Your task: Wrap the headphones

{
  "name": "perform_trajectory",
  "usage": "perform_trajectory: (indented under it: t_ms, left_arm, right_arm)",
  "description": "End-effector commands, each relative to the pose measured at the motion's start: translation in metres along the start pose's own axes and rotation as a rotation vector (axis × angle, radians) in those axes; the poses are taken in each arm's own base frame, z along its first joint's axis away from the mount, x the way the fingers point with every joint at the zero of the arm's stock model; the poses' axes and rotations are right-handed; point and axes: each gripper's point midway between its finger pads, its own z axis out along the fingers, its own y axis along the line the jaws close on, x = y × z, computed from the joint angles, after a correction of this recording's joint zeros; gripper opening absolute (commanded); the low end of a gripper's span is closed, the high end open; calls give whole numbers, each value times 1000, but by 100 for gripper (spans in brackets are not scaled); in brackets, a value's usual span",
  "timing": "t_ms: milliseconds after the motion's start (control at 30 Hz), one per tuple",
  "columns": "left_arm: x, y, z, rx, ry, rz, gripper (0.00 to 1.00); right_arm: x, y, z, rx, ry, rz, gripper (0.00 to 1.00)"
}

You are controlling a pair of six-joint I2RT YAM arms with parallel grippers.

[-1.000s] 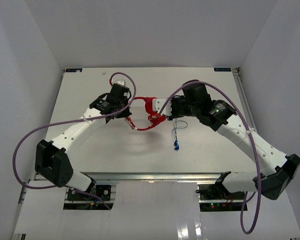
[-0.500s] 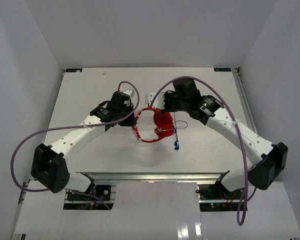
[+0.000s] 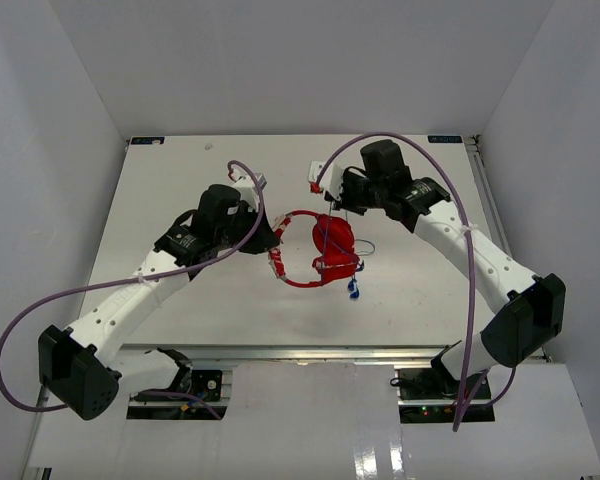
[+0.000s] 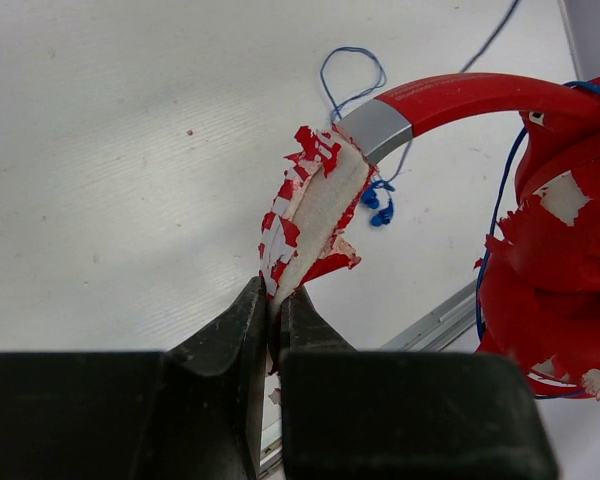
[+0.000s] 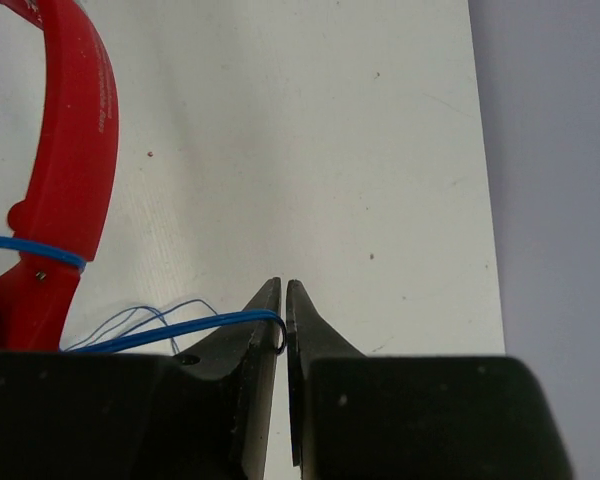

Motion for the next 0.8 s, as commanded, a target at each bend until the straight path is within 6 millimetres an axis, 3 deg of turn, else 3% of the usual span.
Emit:
perform_trajectory:
  t_ms: [0, 267, 767]
  left_arm:
    - [-26, -39, -21, 176, -100, 26, 0]
    - [-30, -57, -23, 266, -88, 28, 0]
    - [-24, -62, -9, 292, -29, 32, 0]
  right_arm:
    - [-17, 1, -3, -46, -103, 91, 12]
    - [-25, 23, -9, -138, -167, 198, 13]
    - [-20, 1, 2, -58, -142, 289, 8]
